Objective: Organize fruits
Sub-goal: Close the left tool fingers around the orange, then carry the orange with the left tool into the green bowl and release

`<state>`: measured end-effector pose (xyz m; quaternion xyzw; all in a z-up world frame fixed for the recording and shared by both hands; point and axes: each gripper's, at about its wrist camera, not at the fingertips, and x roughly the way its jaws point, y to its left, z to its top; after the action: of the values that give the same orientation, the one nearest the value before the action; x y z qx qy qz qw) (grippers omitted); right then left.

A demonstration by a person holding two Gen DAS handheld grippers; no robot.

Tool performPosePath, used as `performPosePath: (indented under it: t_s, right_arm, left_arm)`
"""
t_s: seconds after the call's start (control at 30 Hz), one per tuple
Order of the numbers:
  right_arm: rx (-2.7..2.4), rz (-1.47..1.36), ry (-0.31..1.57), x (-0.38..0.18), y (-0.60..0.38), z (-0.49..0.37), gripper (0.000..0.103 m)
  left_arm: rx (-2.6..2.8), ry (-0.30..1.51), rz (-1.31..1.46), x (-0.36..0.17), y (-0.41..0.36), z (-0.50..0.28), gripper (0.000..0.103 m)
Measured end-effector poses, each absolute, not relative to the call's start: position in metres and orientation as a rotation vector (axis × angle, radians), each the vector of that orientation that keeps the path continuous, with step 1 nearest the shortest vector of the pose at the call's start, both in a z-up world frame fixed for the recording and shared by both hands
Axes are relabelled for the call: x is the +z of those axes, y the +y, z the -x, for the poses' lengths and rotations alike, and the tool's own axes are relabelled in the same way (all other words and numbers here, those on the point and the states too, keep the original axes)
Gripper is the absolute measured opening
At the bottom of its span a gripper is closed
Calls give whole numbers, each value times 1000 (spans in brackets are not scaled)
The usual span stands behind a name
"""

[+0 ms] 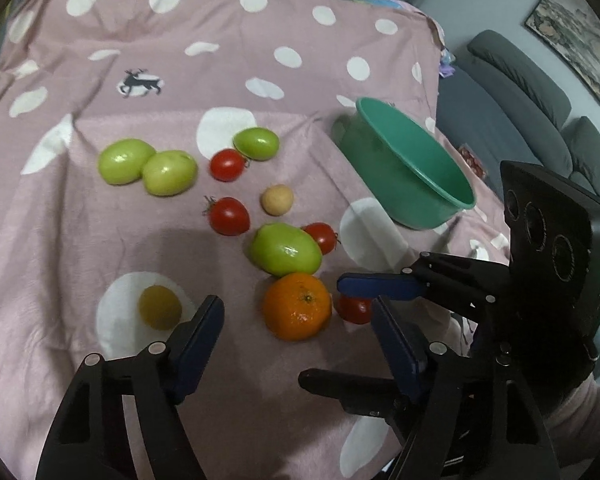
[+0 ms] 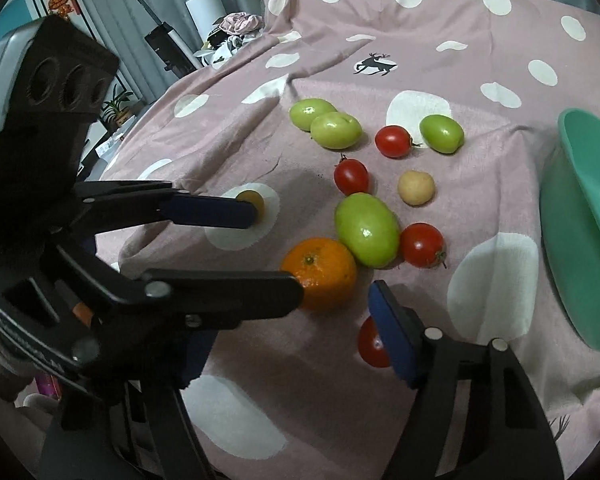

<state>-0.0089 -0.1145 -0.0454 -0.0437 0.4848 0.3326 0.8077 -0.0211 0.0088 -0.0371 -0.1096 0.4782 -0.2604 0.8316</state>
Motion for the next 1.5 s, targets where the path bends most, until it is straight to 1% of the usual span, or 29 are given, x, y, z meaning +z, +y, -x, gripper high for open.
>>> performPosePath:
  t_s: [0.13,0.27,0.37,0.5,0.53,0.6,0.63,0.67,0.77,1.13,1.5]
  right_arm:
    - [723,92,1038,-48,-114,8,70]
    - [743,111,1042,-52,-111,7,67]
    - [743,121,1042,-53,-109,6,66]
    - [741,128,1045,-55,-109,4,63]
    - [741,131,1045,-55,-109,3,63]
    - [738,144,1045,-56,-109,3,59]
    - [734,148,1046,-57,-109,3,56]
    - [729,150,1049,-58,-109,2,51]
    - [703,140,1068,-63,-110,-2,44]
    - [678,118,1031,-58,-112,5,43]
    - [607,145,879,-7,-137,9,43]
  left_arm:
    - [-580,1042,243,-40,4,16,75]
    - [-591,1064,218,-45,-4,13,62]
    - [-591,1078,222,-48,-6,11,55]
    - [-579,1086,216,-52,-6,9,51]
    - [-577,1088,215,-53,-6,8,48]
    - [-571,1095,214,-55,-5,7,45]
    - [-568,1099,216,-55,-5,6,44]
    - [-567,1103,221,-57,-4,4,44]
    - [-565,1108,227,-58,-4,4,44]
    - [-559,1074,231,-50,-6,10,43]
    - [-609,934,170,-1,-30,7,43]
